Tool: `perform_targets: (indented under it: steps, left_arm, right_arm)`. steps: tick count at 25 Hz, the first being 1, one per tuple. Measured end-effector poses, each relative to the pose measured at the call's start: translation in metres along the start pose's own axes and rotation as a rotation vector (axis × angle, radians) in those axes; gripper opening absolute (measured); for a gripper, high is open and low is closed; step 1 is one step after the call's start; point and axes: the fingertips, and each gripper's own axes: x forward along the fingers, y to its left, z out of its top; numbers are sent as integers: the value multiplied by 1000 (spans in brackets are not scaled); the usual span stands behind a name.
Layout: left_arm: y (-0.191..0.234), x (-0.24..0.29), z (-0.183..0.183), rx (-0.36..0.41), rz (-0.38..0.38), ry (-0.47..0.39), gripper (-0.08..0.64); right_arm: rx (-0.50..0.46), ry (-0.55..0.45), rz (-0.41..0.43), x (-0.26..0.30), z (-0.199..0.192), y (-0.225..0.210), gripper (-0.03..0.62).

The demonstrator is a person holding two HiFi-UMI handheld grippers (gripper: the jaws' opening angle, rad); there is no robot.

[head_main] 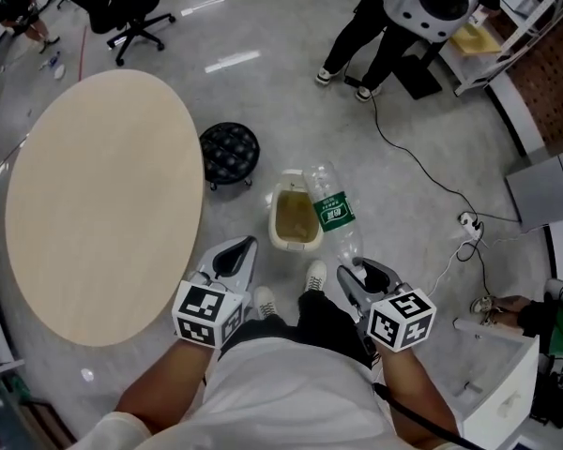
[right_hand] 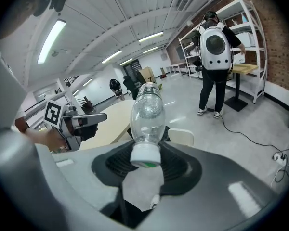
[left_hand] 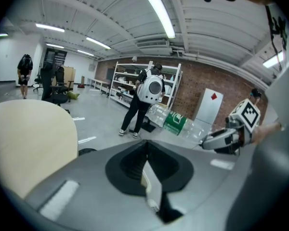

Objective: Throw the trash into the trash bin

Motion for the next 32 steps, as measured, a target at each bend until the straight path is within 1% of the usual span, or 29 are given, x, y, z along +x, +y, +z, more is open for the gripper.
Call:
perform_targets:
  steps: [2, 4, 11, 14, 16, 18, 21, 24, 27, 32]
  left_arm:
    - [13, 13, -6, -21, 10, 16, 6]
    - [23, 28, -12, -26, 20, 34, 6]
    - [36, 61, -49, -68, 91, 124, 6]
    - [35, 76, -66, -76, 83, 157, 6]
    - [31, 85, -77, -84, 62, 170, 6]
    - [28, 93, -87, -86, 59, 187, 6]
    - [29, 106, -104, -92, 75, 230, 6]
    - [33, 116, -118, -118, 99, 264, 6]
    - [37, 123, -129, -151, 118, 281, 6]
    - [48, 137, -150, -171, 152, 316, 6]
  right_arm:
    - [4, 38, 8, 20, -5, -8, 153]
    - [7, 73, 14, 40, -11, -21, 153]
    - [28, 228, 63, 77, -47, -51, 153]
    - [39, 291, 76, 92, -67, -65, 153]
    - [43, 336, 76, 104, -85, -76, 153]
    - [50, 387, 76, 118, -104, -91, 153]
    - [63, 469, 75, 140, -134, -112, 153]
    - [72, 534, 69, 158, -156, -129, 153]
    - [88, 579, 55, 173, -173, -144, 153]
    - [98, 638, 54, 199, -191, -160, 153]
